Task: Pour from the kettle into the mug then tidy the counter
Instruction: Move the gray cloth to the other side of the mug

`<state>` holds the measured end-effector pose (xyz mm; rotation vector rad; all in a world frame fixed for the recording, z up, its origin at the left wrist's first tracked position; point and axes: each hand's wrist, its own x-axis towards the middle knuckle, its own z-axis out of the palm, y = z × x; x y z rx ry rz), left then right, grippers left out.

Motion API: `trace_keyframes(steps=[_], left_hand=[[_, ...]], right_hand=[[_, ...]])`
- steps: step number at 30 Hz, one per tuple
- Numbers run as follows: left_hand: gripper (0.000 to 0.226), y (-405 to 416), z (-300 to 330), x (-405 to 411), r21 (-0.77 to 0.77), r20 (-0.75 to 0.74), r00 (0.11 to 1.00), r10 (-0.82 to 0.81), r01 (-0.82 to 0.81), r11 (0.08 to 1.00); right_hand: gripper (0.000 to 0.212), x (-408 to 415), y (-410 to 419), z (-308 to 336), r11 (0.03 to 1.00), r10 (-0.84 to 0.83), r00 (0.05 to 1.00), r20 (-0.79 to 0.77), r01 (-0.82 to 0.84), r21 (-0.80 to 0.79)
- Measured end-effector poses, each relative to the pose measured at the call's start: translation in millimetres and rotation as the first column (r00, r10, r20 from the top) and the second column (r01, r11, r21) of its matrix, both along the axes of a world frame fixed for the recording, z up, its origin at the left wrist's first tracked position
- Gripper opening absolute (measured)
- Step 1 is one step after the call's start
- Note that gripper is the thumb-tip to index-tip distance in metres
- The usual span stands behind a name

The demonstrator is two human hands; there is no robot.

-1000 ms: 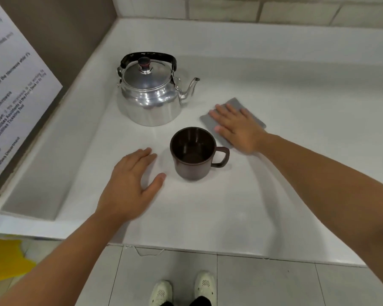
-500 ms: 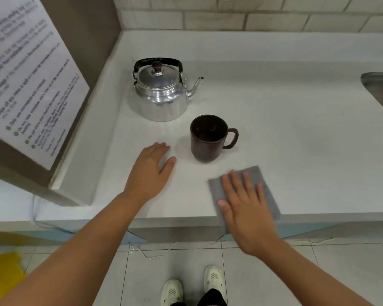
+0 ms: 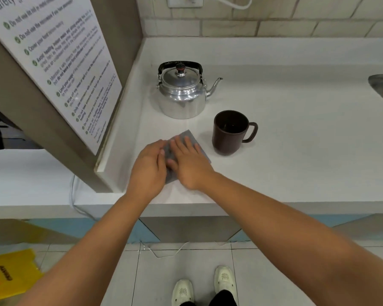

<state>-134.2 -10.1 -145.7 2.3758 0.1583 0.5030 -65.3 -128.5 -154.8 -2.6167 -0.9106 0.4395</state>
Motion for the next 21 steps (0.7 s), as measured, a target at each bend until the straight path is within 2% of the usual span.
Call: trace_keyframes(steps=[2, 4, 7, 11, 13, 17, 19, 21], left_hand=[[0.036, -9.1, -6.2, -0.4, 0.03, -0.072, 0.997, -0.024, 0.026, 0.999], [0.045, -22.2, -13.6, 5.6, 0.125, -0.22, 0.975, -0.029, 0.058, 0.991], [0.059, -40.3, -21.5, 28.7, 0.35, -0.394, 0.918, 0.052, 0.098, 0.932], [0.064, -45.5, -19.6, 77.1, 0.412, -0.525, 0.837, 0.153, 0.093, 0.907], [0.064, -46.8, -21.5, 93.7, 0.436, -0.559, 0.813, 0.162, 0.122, 0.892], [0.06, -40.6, -31.8, 89.8, 0.421, -0.528, 0.849, -0.018, 0.28, 0.863], [0.059, -24.4, -32.1, 89.7, 0.439, -0.51, 0.858, 0.064, 0.195, 0.877], [0.061, -19.2, -28.2, 92.1, 0.445, -0.551, 0.804, 0.226, 0.054, 0.894]], right_hand=[[0.061, -18.1, -37.5, -0.9, 0.999, 0.013, 0.998, 0.054, -0.015, 0.04], [0.06, -36.7, -83.7, -5.1, 1.0, -0.012, 0.993, 0.121, 0.009, 0.021], [0.061, -44.5, -141.7, -8.2, 0.987, -0.152, 0.977, 0.152, 0.159, -0.032], [0.063, -18.3, -180.1, -6.0, 0.946, -0.317, 0.938, 0.142, 0.324, -0.03], [0.063, 1.3, -187.0, -6.1, 0.937, -0.337, 0.933, 0.129, 0.345, -0.051], [0.063, 21.9, -188.3, -11.6, 0.95, -0.282, 0.954, 0.101, 0.293, -0.109], [0.064, 22.9, -190.4, -15.4, 0.954, -0.27, 0.957, 0.103, 0.281, -0.103], [0.064, 23.9, -192.4, -17.5, 0.958, -0.26, 0.96, 0.105, 0.27, -0.099]])
